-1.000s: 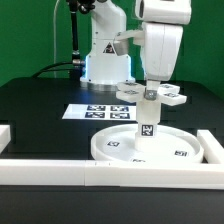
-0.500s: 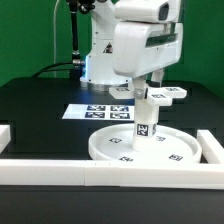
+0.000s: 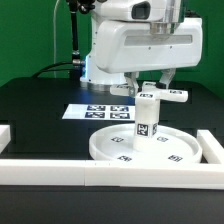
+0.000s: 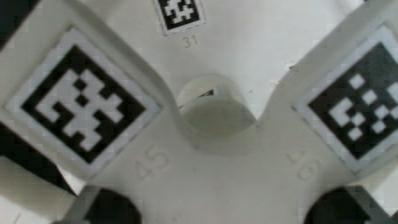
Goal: Assemble round table
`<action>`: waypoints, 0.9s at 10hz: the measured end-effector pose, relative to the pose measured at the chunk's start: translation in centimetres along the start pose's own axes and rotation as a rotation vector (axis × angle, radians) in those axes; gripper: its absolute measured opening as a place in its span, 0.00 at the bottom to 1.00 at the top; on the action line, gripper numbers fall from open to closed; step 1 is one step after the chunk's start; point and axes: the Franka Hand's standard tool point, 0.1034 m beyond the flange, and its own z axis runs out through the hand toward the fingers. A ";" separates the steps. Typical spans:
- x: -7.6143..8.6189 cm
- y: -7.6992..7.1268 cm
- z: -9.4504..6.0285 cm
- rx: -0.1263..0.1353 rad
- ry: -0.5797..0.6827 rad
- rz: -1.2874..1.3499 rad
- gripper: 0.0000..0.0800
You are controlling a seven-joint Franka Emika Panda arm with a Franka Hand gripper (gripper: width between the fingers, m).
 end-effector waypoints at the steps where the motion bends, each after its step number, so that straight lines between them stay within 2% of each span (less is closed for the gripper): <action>1: 0.0 0.0 0.0 0.000 0.000 0.082 0.56; 3: 0.0 0.0 0.0 0.004 0.004 0.239 0.56; 5: 0.1 0.1 0.1 0.035 0.029 0.473 0.56; 9: 0.3 -0.1 0.1 0.079 0.058 0.891 0.56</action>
Offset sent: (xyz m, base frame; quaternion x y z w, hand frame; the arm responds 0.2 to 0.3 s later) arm -0.0045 -0.0105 -0.0018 0.0233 0.0233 0.3025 0.9526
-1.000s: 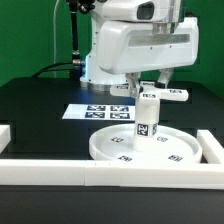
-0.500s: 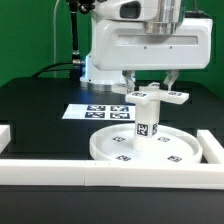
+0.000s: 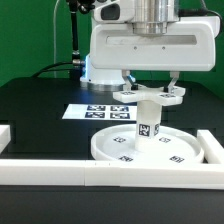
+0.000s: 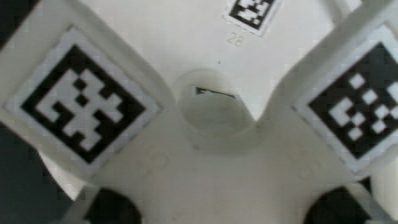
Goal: Assemble round table
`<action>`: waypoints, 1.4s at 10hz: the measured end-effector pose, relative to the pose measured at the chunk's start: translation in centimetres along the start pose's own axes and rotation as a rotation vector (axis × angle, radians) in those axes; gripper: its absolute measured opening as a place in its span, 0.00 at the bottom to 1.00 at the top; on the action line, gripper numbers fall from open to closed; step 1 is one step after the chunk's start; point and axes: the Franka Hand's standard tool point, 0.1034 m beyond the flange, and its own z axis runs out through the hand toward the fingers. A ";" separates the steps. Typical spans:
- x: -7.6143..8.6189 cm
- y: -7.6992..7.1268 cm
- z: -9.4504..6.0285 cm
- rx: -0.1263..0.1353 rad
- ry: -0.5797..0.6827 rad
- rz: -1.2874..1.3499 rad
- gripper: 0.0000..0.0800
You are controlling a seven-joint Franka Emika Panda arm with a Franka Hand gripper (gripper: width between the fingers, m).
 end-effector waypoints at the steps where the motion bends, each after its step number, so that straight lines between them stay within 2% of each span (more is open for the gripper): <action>1: 0.0 0.0 0.0 0.008 -0.003 0.148 0.56; 8: 0.1 0.0 0.1 0.024 -0.010 0.600 0.56; 10: 0.3 0.1 0.1 0.052 -0.005 0.802 0.56; 12: 0.5 0.1 0.1 0.092 -0.013 1.056 0.56; 14: 0.5 0.2 0.1 0.112 -0.037 1.325 0.56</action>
Offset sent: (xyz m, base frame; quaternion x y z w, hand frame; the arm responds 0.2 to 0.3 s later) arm 0.0000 0.0000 0.0000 0.0000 0.0000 0.1938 0.9810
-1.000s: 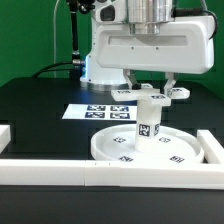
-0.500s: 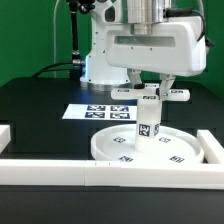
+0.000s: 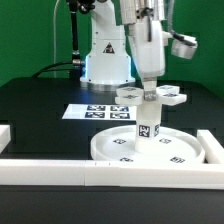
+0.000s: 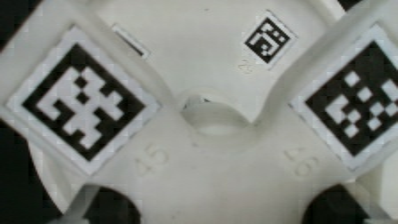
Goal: Assemble round table
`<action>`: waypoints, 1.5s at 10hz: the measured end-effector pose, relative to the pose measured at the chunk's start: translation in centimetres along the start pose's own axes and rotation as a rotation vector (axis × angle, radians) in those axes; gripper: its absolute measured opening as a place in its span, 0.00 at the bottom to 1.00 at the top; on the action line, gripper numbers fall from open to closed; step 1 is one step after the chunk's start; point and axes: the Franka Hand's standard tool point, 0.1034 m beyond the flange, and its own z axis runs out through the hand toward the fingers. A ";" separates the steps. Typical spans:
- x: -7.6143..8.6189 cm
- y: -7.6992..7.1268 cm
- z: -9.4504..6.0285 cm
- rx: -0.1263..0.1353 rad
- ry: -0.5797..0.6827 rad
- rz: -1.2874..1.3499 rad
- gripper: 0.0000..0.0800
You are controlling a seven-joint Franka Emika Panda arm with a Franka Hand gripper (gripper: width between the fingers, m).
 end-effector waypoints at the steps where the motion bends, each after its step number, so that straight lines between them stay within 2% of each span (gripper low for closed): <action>1: 0.0 0.0 0.0 0.010 -0.010 0.066 0.56; 4: 0.0 -0.1 0.0 0.016 -0.041 0.280 0.56; 6: -0.1 0.0 0.0 0.014 -0.043 0.261 0.77; 7: -0.5 -0.1 -0.7 -0.013 -0.058 0.213 0.77; 9: -0.8 -0.8 -2.6 -0.003 -0.078 0.174 0.81; 12: -0.8 -0.8 -2.3 -0.003 -0.075 0.138 0.81; 15: -1.2 -0.5 -1.9 -0.003 -0.059 -0.348 0.81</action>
Offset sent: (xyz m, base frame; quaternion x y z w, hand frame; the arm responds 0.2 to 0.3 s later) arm 0.0000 0.0000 0.0000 0.0000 0.0000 0.1938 0.9810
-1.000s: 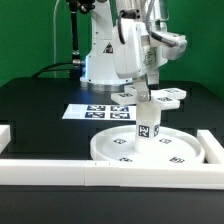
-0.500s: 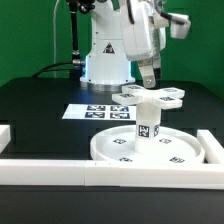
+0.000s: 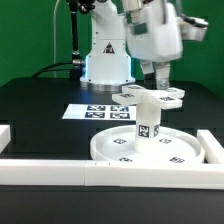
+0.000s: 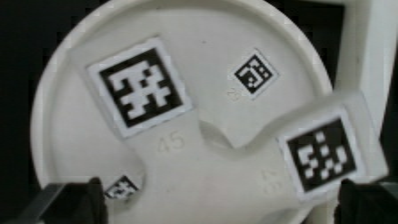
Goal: Assemble round table
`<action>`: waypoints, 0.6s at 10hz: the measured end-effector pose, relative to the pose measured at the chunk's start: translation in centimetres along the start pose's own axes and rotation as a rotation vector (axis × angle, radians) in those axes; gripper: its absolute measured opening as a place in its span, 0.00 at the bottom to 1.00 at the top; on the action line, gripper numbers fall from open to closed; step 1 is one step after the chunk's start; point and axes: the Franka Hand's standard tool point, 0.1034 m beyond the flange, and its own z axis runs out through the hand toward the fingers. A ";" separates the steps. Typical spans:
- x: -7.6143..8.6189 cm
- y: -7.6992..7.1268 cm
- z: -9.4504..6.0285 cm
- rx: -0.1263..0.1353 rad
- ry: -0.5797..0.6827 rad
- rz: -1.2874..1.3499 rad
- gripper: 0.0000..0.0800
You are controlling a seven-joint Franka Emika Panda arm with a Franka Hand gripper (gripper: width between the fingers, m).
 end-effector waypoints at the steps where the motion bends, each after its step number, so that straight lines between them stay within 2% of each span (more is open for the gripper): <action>1: -0.2 0.1 0.0 -0.019 -0.018 -0.133 0.81; 2: -0.6 0.0 -0.1 -0.035 -0.023 -0.227 0.81; 6: -0.4 0.0 -0.1 -0.029 -0.024 -0.488 0.81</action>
Offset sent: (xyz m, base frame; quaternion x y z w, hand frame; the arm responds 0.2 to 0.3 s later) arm 0.0000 0.0000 0.0000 0.0000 0.0000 -0.1938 0.9810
